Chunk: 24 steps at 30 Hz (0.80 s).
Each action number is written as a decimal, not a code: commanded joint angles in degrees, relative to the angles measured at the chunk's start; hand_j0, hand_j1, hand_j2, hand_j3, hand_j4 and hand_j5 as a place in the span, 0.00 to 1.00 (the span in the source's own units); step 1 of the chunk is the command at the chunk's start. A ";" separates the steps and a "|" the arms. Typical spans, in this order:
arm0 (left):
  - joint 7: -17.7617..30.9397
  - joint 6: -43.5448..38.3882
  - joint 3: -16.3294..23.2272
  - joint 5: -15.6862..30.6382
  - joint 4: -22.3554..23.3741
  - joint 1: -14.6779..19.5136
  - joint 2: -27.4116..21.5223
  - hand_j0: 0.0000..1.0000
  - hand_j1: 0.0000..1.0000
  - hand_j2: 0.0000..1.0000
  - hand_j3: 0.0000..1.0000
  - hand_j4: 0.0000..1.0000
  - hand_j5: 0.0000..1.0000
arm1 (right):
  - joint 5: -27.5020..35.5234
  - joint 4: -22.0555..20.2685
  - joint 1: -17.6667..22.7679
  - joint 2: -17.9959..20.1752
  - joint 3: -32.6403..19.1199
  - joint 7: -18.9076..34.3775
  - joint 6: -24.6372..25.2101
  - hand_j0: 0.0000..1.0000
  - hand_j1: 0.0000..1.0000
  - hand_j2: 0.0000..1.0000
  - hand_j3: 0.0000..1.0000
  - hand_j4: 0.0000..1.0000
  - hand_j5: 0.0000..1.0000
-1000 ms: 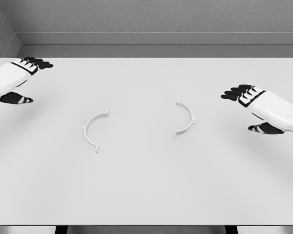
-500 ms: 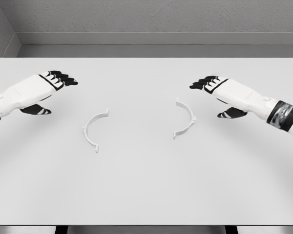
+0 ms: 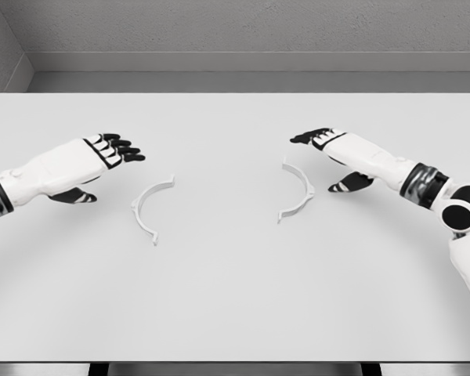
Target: Assemble PVC drainage pipe clamps
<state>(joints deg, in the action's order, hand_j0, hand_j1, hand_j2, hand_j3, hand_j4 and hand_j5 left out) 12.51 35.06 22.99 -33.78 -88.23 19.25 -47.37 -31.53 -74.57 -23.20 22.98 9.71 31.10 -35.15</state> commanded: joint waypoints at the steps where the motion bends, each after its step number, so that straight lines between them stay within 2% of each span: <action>1: -0.03 -0.06 1.44 0.03 -1.07 0.00 0.26 1.00 1.00 1.00 1.00 1.00 1.00 | 0.42 0.65 0.00 -0.48 0.22 0.01 0.15 1.00 1.00 1.00 1.00 1.00 1.00; 11: -0.03 -0.06 2.67 -0.76 -0.02 -0.26 0.53 1.00 1.00 1.00 1.00 1.00 1.00 | 0.24 6.19 -3.16 -2.50 1.71 -0.07 0.15 1.00 1.00 1.00 1.00 1.00 1.00; 13: -0.03 -0.06 3.81 -0.76 1.04 -0.26 0.53 1.00 1.00 1.00 1.00 1.00 1.00 | 0.24 6.37 -3.52 -2.50 1.89 -0.07 0.15 1.00 1.00 1.00 1.00 1.00 1.00; 24: -0.03 -0.06 4.17 -0.76 3.06 0.00 1.32 1.00 1.00 1.00 1.00 1.00 1.00 | 0.16 8.74 -4.83 -3.03 1.89 -0.07 0.15 1.00 1.00 1.00 1.00 1.00 1.00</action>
<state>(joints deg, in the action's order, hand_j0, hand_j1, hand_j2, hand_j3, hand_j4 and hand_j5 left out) 12.51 35.06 27.08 -34.90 -85.52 19.34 -46.30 -31.79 -66.40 -28.04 20.00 11.63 31.01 -35.14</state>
